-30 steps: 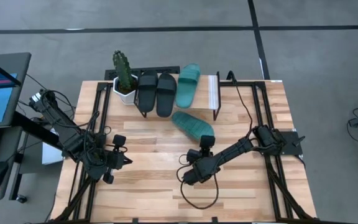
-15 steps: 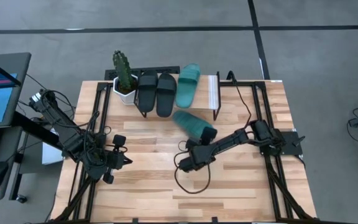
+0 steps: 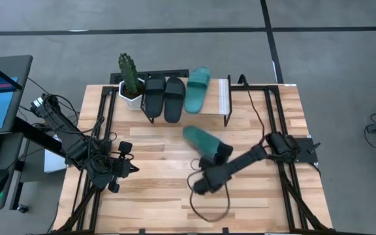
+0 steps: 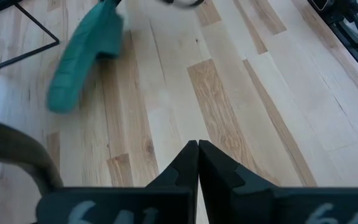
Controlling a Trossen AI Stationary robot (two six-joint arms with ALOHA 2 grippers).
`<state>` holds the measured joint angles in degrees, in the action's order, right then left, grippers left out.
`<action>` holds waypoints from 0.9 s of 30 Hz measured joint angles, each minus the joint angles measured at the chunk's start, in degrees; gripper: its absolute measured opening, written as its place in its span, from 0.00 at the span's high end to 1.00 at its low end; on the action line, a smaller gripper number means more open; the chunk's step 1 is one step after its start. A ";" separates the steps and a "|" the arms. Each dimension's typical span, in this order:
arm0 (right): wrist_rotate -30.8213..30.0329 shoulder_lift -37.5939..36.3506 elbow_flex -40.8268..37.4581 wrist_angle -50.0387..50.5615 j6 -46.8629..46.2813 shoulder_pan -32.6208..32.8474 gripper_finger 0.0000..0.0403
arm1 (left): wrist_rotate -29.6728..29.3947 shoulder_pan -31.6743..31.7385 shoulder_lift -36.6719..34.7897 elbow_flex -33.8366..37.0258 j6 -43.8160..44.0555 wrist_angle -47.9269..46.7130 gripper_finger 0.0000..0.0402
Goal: Pick and place slides into the shelf
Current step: Put the green slide on the shelf
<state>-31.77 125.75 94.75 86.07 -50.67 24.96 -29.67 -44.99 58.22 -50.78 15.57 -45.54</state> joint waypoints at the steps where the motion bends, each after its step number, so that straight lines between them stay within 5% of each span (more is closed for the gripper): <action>1: 0.65 0.01 1.37 1.70 -0.66 1.10 0.90 | 0.00 0.01 0.00 0.00 0.02 0.00 1.00; 14: 14.80 -5.69 21.42 3.83 9.68 10.84 0.91 | -0.02 0.02 0.02 0.00 0.31 0.00 1.00; 27: 41.99 -15.99 22.94 3.98 13.82 1.23 0.91 | 0.11 0.02 0.02 0.00 0.33 0.42 1.00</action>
<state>10.23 109.76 117.69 90.04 -36.85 26.19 -29.57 -44.97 58.24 -50.78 15.90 -45.12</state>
